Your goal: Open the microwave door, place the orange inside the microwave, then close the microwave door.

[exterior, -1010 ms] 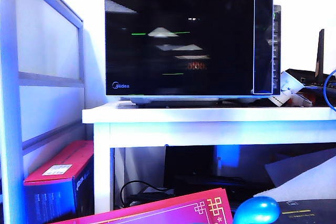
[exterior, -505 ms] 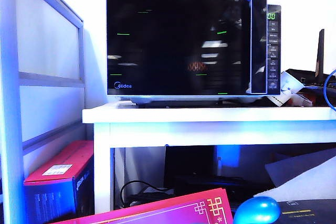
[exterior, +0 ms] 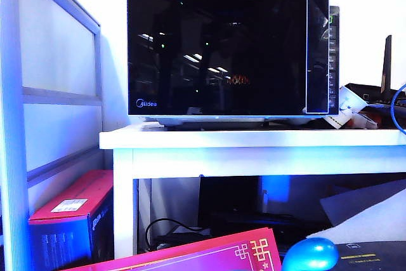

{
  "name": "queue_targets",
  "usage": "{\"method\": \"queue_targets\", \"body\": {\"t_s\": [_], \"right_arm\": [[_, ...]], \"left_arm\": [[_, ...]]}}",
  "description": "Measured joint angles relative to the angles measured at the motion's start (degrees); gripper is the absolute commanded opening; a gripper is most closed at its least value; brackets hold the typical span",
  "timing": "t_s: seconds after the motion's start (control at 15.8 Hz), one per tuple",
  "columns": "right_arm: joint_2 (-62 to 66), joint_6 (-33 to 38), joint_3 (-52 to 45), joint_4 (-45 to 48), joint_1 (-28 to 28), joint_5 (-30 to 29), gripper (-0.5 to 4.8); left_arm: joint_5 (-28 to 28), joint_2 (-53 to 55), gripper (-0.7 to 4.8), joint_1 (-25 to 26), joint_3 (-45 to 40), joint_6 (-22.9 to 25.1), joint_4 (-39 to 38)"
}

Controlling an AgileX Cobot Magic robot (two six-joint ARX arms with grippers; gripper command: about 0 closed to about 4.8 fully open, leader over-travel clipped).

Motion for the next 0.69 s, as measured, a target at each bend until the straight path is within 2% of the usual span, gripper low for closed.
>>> {"method": "queue_targets", "body": {"t_s": [0.06, 0.25, 0.44, 0.57, 0.69], "right_arm": [[-0.11, 0.0, 0.0, 0.79, 0.0, -0.02, 0.5], [-0.31, 0.0, 0.0, 1.68, 0.0, -0.22, 0.5], [-0.46, 0.0, 0.0, 1.92, -0.02, -0.24, 0.5], [-0.46, 0.0, 0.0, 2.34, -0.02, -0.26, 0.5], [-0.46, 0.0, -0.02, 2.62, -0.02, -0.22, 0.5]], "left_arm": [[-0.68, 0.63, -0.02, -0.24, 0.02, 0.0, 1.51], [-13.16, 2.89, -0.02, -2.25, -0.04, 0.0, 4.57], [-23.21, 3.69, -0.02, -4.15, -0.02, 0.0, 13.79], [-27.65, 4.68, -0.03, -4.63, 0.07, 0.0, 18.45], [-29.38, 5.77, -0.03, -4.57, 0.04, -0.02, 20.52]]}}
